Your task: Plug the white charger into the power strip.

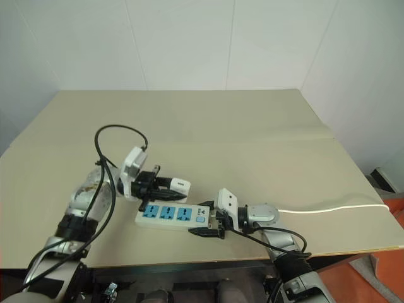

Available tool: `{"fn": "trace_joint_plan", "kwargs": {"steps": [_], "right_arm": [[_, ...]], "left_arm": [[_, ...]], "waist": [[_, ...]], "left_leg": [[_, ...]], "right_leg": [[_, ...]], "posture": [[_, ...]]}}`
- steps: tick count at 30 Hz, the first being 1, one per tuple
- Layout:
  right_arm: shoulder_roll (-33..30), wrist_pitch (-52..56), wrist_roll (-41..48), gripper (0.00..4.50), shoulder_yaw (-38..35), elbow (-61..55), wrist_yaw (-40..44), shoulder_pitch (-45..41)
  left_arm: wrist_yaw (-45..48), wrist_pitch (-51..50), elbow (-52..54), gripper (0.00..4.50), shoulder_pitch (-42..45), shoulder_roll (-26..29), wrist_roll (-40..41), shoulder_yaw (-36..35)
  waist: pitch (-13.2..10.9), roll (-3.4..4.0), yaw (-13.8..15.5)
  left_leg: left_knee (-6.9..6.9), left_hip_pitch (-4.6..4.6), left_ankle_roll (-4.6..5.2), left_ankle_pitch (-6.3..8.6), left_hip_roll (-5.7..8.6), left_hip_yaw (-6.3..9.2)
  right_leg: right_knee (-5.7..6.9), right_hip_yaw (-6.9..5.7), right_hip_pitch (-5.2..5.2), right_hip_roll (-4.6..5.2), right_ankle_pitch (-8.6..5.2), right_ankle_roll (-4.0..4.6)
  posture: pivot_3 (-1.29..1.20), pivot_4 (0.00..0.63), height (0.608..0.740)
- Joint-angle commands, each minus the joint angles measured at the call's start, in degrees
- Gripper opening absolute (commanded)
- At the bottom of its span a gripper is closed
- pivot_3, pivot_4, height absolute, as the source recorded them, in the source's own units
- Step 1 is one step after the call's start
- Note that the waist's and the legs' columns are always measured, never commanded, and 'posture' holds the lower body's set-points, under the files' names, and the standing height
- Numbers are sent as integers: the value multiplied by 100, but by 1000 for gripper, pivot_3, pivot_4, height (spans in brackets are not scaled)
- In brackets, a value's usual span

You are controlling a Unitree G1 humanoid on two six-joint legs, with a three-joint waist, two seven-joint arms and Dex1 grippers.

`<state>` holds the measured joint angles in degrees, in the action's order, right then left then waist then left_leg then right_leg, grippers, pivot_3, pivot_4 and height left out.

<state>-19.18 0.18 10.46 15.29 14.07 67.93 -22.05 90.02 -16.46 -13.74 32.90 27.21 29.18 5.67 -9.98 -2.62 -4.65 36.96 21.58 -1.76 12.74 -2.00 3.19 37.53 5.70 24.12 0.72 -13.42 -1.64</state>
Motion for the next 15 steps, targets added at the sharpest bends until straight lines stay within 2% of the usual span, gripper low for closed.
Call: {"fn": "trace_joint_plan", "kwargs": {"steps": [1, 15], "right_arm": [[13, 98, -146, 3435, 304, 205, 102, 137], [34, 105, -156, 3435, 255, 214, 17, 138]], "left_arm": [[-57, 64, 407, 1006, -149, -40, 26, 50], [-311, 683, -34, 1006, -357, -170, -501, 264]], "waist": [[0, 0, 4], [0, 0, 3]], "left_leg": [[0, -2, 0, 0, 0, 0], [-1, -12, 0, 0, -1, -3]], "right_leg": [[0, 0, 0, 0, 0, 0], [0, 3, -8, -3, -1, 0]], "posture": [[0, 150, 740], [0, 150, 740]]}}
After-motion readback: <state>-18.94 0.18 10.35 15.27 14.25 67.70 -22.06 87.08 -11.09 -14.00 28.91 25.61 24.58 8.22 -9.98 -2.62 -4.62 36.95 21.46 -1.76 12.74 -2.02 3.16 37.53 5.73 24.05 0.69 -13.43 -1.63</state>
